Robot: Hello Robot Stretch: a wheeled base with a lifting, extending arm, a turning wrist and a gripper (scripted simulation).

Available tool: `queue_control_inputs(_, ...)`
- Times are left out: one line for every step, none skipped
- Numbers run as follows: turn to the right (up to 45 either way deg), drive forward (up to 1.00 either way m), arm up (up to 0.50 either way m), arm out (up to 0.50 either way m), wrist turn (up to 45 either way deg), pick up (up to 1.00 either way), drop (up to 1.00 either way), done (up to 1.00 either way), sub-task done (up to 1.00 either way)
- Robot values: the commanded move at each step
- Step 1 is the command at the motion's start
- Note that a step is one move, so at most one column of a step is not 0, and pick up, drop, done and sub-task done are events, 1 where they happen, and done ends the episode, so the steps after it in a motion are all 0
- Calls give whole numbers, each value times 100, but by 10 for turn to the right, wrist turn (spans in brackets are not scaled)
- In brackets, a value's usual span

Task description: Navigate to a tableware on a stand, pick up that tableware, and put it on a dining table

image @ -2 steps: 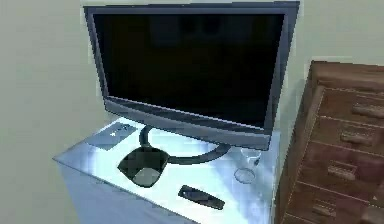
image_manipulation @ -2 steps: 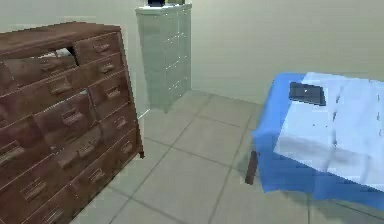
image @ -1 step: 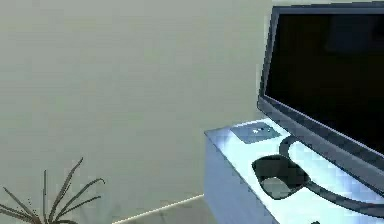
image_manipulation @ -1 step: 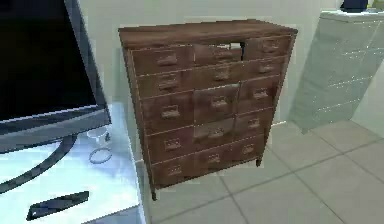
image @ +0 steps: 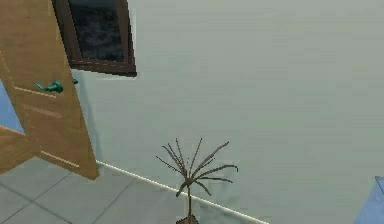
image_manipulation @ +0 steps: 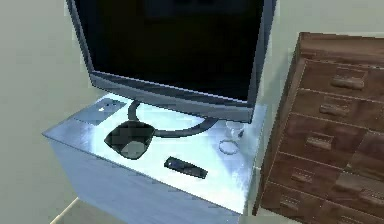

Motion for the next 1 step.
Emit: queue_control_inputs(-120, 0, 0, 0, 0, 0, 0, 0, 0)
